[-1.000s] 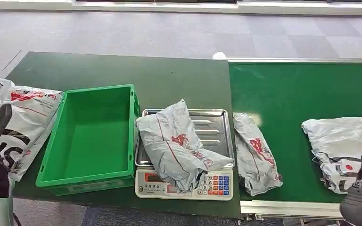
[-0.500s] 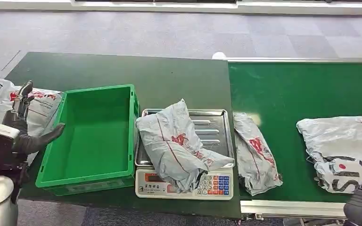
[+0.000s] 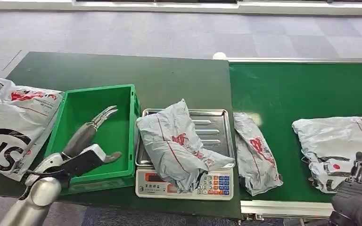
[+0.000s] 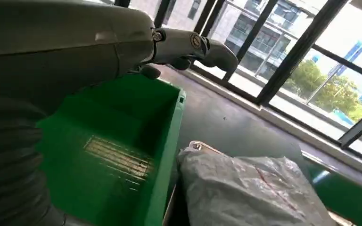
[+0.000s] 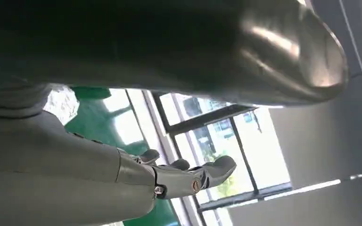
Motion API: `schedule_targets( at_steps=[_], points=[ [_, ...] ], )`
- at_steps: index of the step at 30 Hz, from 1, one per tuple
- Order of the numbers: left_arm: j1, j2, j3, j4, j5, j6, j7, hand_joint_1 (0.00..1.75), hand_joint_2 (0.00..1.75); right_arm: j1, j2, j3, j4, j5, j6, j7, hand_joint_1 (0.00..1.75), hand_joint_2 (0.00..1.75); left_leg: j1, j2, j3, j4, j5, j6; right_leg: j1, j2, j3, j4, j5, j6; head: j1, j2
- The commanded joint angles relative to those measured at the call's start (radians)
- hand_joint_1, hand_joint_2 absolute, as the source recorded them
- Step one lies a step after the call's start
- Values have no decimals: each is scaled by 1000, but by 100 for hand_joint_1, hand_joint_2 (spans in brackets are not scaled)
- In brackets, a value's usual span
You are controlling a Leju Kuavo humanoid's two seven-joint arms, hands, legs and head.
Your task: Moved the parcel from conveyor to table for the left to box.
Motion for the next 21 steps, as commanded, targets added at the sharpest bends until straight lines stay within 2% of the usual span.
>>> schedule_targets(
  at_steps=[1, 7, 21],
  points=[
    [-101, -122, -320, 164, -143, 103, 73, 0, 175, -87, -158, 177, 191, -32, -12, 3, 0, 0, 0, -1, 2, -2, 2, 1, 0, -2, 3, -4, 2, 1, 0, 0],
    [-124, -204, -413, 237, -162, 118, 115, 0, 175, -134, -180, 234, 255, -43, -34, -8, 0, 0, -1, -2, 2, -2, 2, 2, -1, -2, 3, -4, 2, 2, 0, 0],
    [-128, -190, -415, 235, -156, 124, 112, 0, 175, -125, -190, 240, 245, -49, -43, -10, 0, 0, -1, -1, 0, -1, 2, 2, -1, -1, 1, -3, 3, 2, 0, 0]
  ],
)
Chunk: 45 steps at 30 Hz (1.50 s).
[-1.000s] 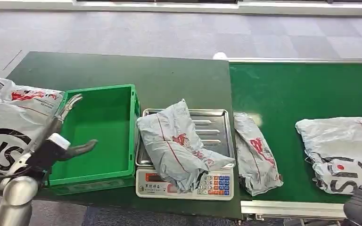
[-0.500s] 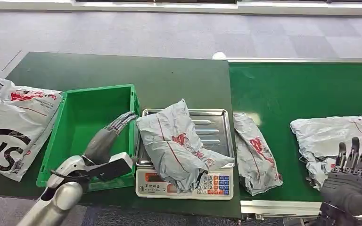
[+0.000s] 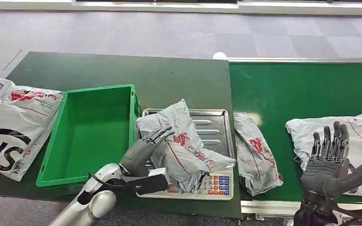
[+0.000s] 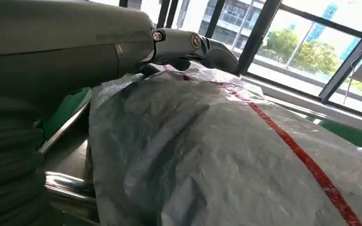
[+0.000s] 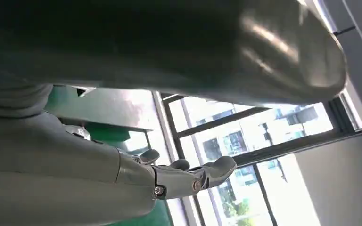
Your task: Moved the parcel from conveyor to table for the left to box.
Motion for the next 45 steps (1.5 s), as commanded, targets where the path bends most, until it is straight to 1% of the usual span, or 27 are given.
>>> schedule_targets(
  at_steps=[1, 11, 12, 13, 14, 15, 16, 17, 18, 19, 21, 23, 28, 34, 45],
  points=[
    [-48, -3, -73, 77, 1, 3, 5, 0, 175, -28, -26, 39, 76, -3, -5, 1, 0, 0, 0, 0, 1, -1, 1, 1, 1, -1, 1, -2, 1, 0, 0, 0],
    [-48, -3, -73, 77, 1, 3, 5, 0, 175, -28, -26, 39, 76, -3, -5, 1, 0, 0, 1, 0, 1, -1, 1, 1, 0, 0, 1, -2, 1, 0, 0, 0],
    [-48, -3, -73, 77, 1, 3, 5, 175, 175, -28, -26, 39, 76, -3, -5, 1, 0, 0, 0, 0, 0, -1, 1, 1, 0, 0, 1, -1, 1, 0, 0, 0],
    [-111, -235, -74, 319, -107, 28, 152, 175, 175, -93, 20, 55, 122, 7, 42, 33, 0, 0, 1, -1, 1, -2, 1, 1, 0, -1, 2, -3, 1, 0, 0, 0],
    [-149, -326, -81, 457, -132, 81, 136, 175, 175, -119, 35, 64, 141, 26, 39, 35, 0, 0, 0, -2, 0, -1, 1, 1, 0, -2, 2, -2, 1, 0, 0, 0],
    [-168, -361, -85, 516, -135, 103, 127, 175, 175, -129, 38, 72, 150, 33, 35, 35, 0, 0, 0, -4, 0, -1, 2, 1, 0, -5, 2, -2, 1, 1, 0, 0],
    [-176, -376, -87, 543, -135, 115, 124, 175, 175, -133, 38, 75, 154, 36, 33, 34, 0, 0, 0, -8, 0, -2, 4, 2, 0, -8, 3, -4, 2, 1, 0, 0],
    [-176, -376, -87, 543, -135, 115, 124, 175, 175, -133, 38, 75, 154, 36, 33, 34, 0, 0, 0, -7, 0, -3, 5, 3, 0, -7, 3, -6, 4, 1, 0, 0],
    [-179, -370, -89, 551, -130, 121, 116, 175, 175, -128, 35, 74, 149, 36, 34, 34, 0, 0, -1, -6, -1, -1, 4, 4, -3, -7, 2, -1, 2, 2, 0, 0],
    [-176, -362, -83, 542, -124, 124, 113, 175, 175, -125, 38, 68, 145, 36, 36, 34, 0, 0, 0, -7, -3, -1, 6, 6, -3, -8, 2, -4, 4, 3, 0, 0],
    [-166, -347, -54, 514, -112, 130, 113, 175, 175, -118, 55, 52, 130, 36, 38, 35, 0, 0, 1, -3, -3, -1, 5, 6, -2, -5, 1, -4, 5, 4, 0, 0],
    [-162, -340, -32, 489, -109, 132, 112, 175, 175, -115, 64, 46, 119, 43, 40, 39, 0, 0, -1, -4, -4, 1, 4, 6, -4, -4, 0, -1, 5, 5, 0, 0],
    [-158, -338, -5, 453, -106, 129, 113, 175, 175, -125, 77, 36, 109, 54, 41, 51, 0, 0, -1, -3, -4, 1, 5, 6, -3, -4, -1, -2, 5, 4, 0, 0],
    [-150, -335, 66, 356, -104, 149, 108, 175, 175, -136, 124, 1, 86, 86, 62, 75, 0, 0, -1, -4, -5, 2, 4, 6, -4, -5, -2, -1, 4, 5, 0, 0],
    [-148, -330, 75, 334, -105, 144, 109, 175, 175, -135, 128, -2, 82, 91, 65, 78, 0, 0, -1, -4, -6, 2, 4, 6, -4, -4, -3, 0, 4, 5, 0, 0]
  ],
)
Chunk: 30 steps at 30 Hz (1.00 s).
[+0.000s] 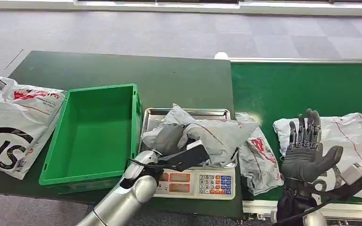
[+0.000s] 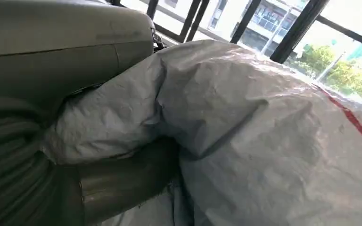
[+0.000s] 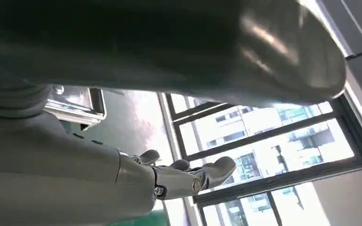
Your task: Moved the parcel from conveyor to table for the left to box.
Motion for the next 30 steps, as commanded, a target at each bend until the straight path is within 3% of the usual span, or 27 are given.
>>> schedule_targets(
  at_steps=[1, 7, 12, 15, 20, 21, 22, 24, 28, 30],
  points=[
    [-19, 13, 38, 4, 1, -1, 0, 175, 175, -35, 33, -38, 18, 1, 2, 5, 0, 0, 0, 2, 0, -1, 0, 0, 1, 2, 0, -1, 1, -1, 0, 0],
    [-19, 13, 38, 4, 1, -1, 0, 175, 175, -35, 33, -38, 18, 1, 2, 5, 0, 0, 1, 2, 0, -2, 1, 0, 1, 2, 0, -3, 2, -2, 0, 0],
    [-19, 73, 207, -234, 49, 74, -3, 175, 175, -41, 66, -73, 2, 17, 16, 11, 0, 0, 0, 3, -2, 0, 0, 0, 1, 3, -3, 0, 1, -1, 0, 0],
    [-40, 151, 430, -405, 60, 110, 23, 175, 175, -35, 91, -105, -31, 28, 23, 21, 0, 0, 1, 6, -4, 1, 0, -1, 1, 6, -6, 2, 2, -2, 0, 0],
    [-82, 228, 747, -421, 61, 131, 18, 175, 175, -17, 127, -171, -85, 41, 43, 44, 0, 0, 2, 11, -1, -1, 1, -3, 4, 11, -7, 1, 3, -5, 0, 0],
    [-97, 346, 882, -370, 131, 260, 28, 175, 175, 17, 114, -171, -116, 42, 10, 50, 0, 0, 1, 9, -2, 0, 2, -4, 4, 10, -7, 2, 3, -4, 0, 0],
    [-107, 398, 944, -325, 192, 222, -22, 175, 175, 31, 111, -170, -129, 34, 6, 51, 0, 0, 2, 11, 0, -2, 2, -5, 5, 12, -6, 1, 3, -5, 0, 0],
    [-130, 414, 1034, -263, 206, 181, -90, 175, 175, 48, 103, -154, -139, 23, -13, 49, 0, 0, 3, 11, 0, -3, 2, -5, 6, 12, -6, 2, 3, -6, 0, 0],
    [-137, 397, 1024, -246, 188, 182, -91, 175, 175, 66, 111, -138, -157, 26, -41, 40, 0, 0, 5, 16, 0, -4, 3, -6, 8, 14, -9, 1, 4, -10, 0, 0],
    [-133, 389, 1013, -248, 180, 189, -82, 175, 175, 73, 115, -133, -171, 29, -51, 39, 0, 0, 5, 11, -1, -4, 4, -6, 9, 9, -8, 0, 3, -9, 0, 0]
  ],
)
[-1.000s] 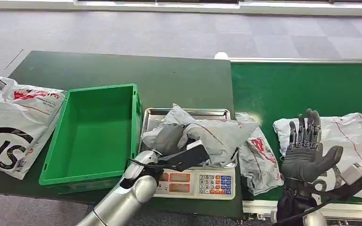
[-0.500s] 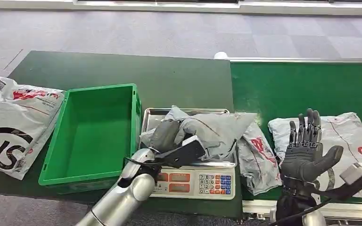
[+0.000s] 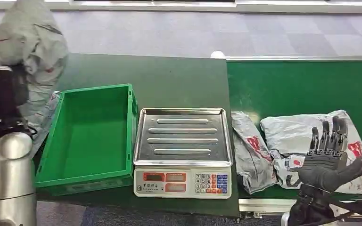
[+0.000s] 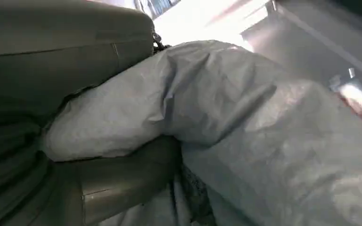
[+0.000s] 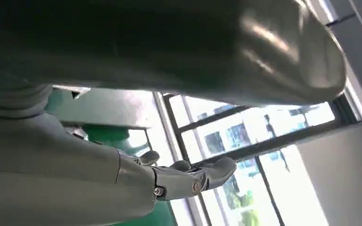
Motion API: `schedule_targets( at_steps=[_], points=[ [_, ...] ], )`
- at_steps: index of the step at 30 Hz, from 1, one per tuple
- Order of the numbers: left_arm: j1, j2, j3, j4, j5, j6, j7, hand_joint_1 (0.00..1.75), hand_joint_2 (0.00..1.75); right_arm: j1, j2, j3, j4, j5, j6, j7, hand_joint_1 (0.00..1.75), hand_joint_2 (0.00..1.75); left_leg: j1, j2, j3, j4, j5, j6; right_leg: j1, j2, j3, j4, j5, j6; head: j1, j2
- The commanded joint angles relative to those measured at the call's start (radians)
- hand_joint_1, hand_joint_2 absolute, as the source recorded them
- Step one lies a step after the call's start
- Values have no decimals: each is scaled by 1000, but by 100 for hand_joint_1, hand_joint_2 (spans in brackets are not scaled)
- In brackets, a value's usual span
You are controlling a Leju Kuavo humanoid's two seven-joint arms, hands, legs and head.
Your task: Moved the parcel from conveyor to table for the left to box.
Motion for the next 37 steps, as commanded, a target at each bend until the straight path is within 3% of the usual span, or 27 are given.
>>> schedule_targets(
  at_steps=[1, 10, 11, 12, 18, 27, 37],
  points=[
    [-55, 51, 172, 97, -21, 3, 8, 175, 175, 22, 39, -17, -58, 3, -35, -3, 0, 0, 0, -6, -1, 0, 1, 1, 0, -6, 2, -1, -1, 0, 0, 0],
    [-29, 61, 154, 98, -51, -5, 41, 175, 175, 25, 40, -28, -68, 6, -34, 5, 0, 0, 1, -7, -3, 2, 0, 0, -1, -7, 2, -1, 1, 1, 0, 0],
    [-18, 66, 147, 98, -61, -23, 52, 42, 175, 23, 40, -33, -69, 7, -28, 10, 0, 0, 0, -8, -3, 0, 1, 1, -2, -7, 3, -2, 1, 1, 0, 0],
    [-9, 65, 145, 97, -59, -37, 50, 0, 175, 22, 41, -39, -69, 6, -23, 13, 0, 0, 0, -7, -2, 0, 1, 1, -2, -7, 3, -2, 1, 1, 0, 0],
    [57, 45, 121, 49, -29, -116, 12, 0, 175, 13, 42, -74, -59, 2, 9, 20, 0, 0, -1, -8, -1, 0, 1, 1, -2, -7, 3, -2, 1, 1, 0, 0],
    [63, 49, 117, 37, -10, -141, 3, 0, 175, 14, 41, -72, -58, 2, 12, 20, 0, 0, 0, -8, -3, 0, 1, 1, -1, -8, 2, -2, 1, 1, 0, 0],
    [316, 67, 5, -273, 182, -278, -99, 0, 175, 38, -7, -71, -21, -34, 26, -8, 0, 0, 0, -6, -1, -1, 0, 1, -1, -5, 4, -4, 1, 1, 0, 0]
  ],
)
